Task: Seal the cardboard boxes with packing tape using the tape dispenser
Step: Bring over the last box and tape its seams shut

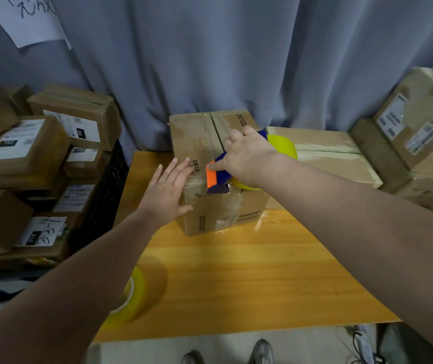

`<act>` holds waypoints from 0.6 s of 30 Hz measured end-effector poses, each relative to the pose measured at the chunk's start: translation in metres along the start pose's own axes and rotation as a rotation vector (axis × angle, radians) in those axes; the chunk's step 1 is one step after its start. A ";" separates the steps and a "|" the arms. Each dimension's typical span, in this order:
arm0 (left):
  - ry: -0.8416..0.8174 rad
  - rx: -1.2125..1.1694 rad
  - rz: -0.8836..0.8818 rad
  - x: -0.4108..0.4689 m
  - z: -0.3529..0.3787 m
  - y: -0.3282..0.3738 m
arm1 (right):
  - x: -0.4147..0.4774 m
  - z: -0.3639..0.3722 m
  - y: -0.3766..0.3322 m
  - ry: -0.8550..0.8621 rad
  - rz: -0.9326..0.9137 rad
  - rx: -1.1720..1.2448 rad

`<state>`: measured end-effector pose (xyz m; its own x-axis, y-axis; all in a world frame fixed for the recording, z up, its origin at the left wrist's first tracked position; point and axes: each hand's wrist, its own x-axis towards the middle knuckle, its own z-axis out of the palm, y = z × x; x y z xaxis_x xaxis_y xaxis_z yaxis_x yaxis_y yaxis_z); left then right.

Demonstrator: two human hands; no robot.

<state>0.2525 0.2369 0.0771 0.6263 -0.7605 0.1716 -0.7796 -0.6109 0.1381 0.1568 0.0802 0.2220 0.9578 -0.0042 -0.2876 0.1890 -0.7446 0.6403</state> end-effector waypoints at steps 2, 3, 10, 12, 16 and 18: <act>0.022 0.013 -0.008 0.000 0.005 0.002 | 0.001 0.000 0.001 -0.001 -0.003 0.004; 0.034 0.008 0.004 0.000 0.005 0.001 | 0.001 0.000 0.002 0.000 -0.007 0.002; 0.162 -0.029 0.269 -0.001 -0.008 -0.008 | 0.003 -0.007 0.006 -0.068 -0.049 0.031; 0.184 0.018 0.327 -0.003 -0.008 -0.002 | 0.002 -0.012 0.008 -0.112 -0.061 0.037; 0.154 0.066 0.256 -0.003 -0.012 0.009 | 0.000 -0.017 0.011 -0.141 -0.088 0.022; 0.176 0.092 0.193 -0.006 -0.007 0.014 | -0.002 -0.015 0.015 -0.143 -0.123 0.025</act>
<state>0.2377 0.2343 0.0853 0.4505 -0.8194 0.3543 -0.8760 -0.4822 -0.0013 0.1609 0.0793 0.2427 0.8867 -0.0056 -0.4623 0.2959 -0.7614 0.5768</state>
